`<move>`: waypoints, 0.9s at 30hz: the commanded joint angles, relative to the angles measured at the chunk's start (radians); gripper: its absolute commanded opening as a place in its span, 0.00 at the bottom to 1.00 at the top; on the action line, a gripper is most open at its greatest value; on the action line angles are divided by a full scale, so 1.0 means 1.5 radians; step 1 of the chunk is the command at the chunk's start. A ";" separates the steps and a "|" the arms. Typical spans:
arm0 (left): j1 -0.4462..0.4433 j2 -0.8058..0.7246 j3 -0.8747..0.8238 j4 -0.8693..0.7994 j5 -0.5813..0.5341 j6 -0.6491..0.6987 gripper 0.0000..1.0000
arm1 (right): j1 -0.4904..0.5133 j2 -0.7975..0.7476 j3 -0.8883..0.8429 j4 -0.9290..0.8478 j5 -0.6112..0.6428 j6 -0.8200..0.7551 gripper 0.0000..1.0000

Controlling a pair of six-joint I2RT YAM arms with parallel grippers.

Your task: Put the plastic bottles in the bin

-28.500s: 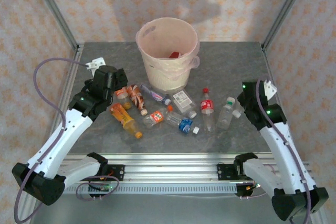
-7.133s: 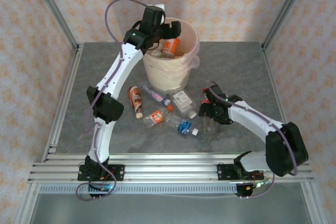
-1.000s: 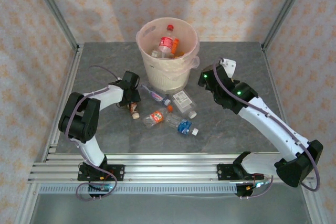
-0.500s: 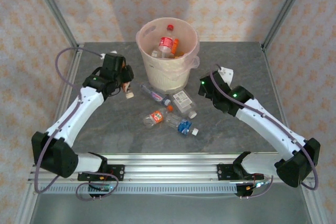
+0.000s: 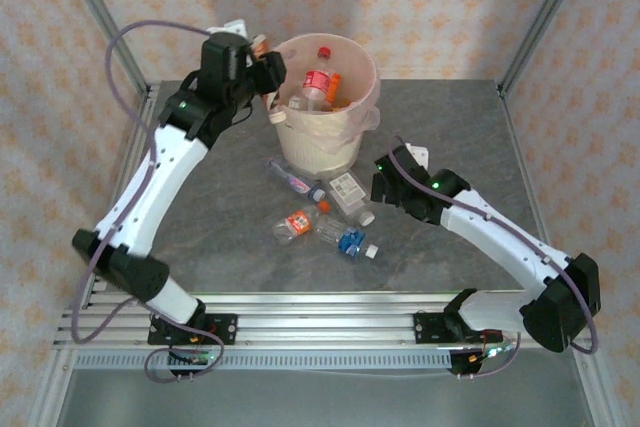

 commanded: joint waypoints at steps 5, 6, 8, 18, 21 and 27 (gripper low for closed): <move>-0.010 0.151 0.216 -0.071 0.027 0.024 0.52 | -0.005 0.012 -0.016 0.007 -0.016 -0.004 0.99; -0.011 0.174 0.251 -0.084 0.029 0.026 0.52 | -0.005 0.011 -0.019 0.007 -0.021 -0.004 0.99; -0.012 0.220 0.310 -0.106 0.031 0.032 0.52 | -0.005 0.008 -0.026 0.010 -0.031 -0.006 0.99; -0.015 0.340 0.410 -0.119 0.042 0.040 0.57 | -0.005 0.018 -0.073 0.071 -0.116 -0.030 0.99; -0.016 0.359 0.421 -0.128 0.038 0.048 0.62 | -0.005 0.033 -0.079 0.093 -0.131 -0.041 0.99; -0.016 0.370 0.424 -0.141 0.026 0.059 0.78 | -0.004 0.087 -0.073 0.125 -0.159 -0.067 0.99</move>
